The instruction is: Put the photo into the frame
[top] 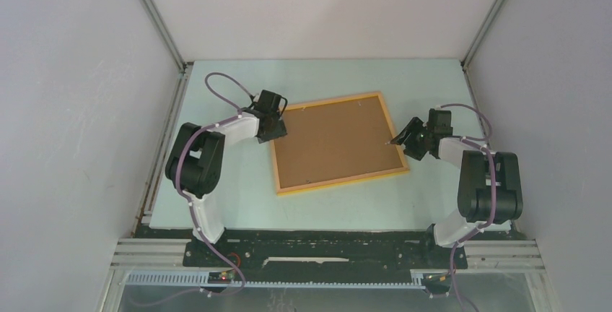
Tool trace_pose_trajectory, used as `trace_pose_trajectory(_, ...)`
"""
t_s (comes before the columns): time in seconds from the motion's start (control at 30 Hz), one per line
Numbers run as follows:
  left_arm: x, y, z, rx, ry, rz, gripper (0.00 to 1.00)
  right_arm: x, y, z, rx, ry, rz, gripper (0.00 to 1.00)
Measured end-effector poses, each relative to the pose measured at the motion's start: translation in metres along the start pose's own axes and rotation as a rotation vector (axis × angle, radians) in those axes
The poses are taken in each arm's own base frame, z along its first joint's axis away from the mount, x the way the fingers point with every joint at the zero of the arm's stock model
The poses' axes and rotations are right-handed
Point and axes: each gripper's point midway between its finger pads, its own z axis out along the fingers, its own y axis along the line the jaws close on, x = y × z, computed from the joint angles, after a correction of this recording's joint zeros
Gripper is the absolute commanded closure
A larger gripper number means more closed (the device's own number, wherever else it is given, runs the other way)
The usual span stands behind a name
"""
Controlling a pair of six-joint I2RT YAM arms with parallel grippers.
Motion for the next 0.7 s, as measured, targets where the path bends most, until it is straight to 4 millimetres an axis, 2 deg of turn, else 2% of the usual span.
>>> trace_pose_trajectory(0.13,-0.0026,-0.007,0.0041,0.026,-0.011,-0.02,0.38,0.0002,-0.0001,0.0002,0.001,0.0,-0.003,0.36)
trace_pose_trajectory(0.43,-0.0037,-0.0059,0.0047,0.023,-0.012,-0.035,0.54,0.0003,-0.0001,0.0003,0.001,0.0,-0.004,0.36)
trace_pose_trajectory(0.53,-0.0049,-0.0044,0.0058,0.021,-0.011,-0.056,0.56,0.0003,-0.0001,0.0004,0.001,0.0,-0.004,0.36)
trace_pose_trajectory(0.7,-0.0097,-0.0016,0.0082,0.019,-0.015,-0.106,0.76,0.0012,0.0007,0.0007,-0.003,0.004,-0.005,0.36)
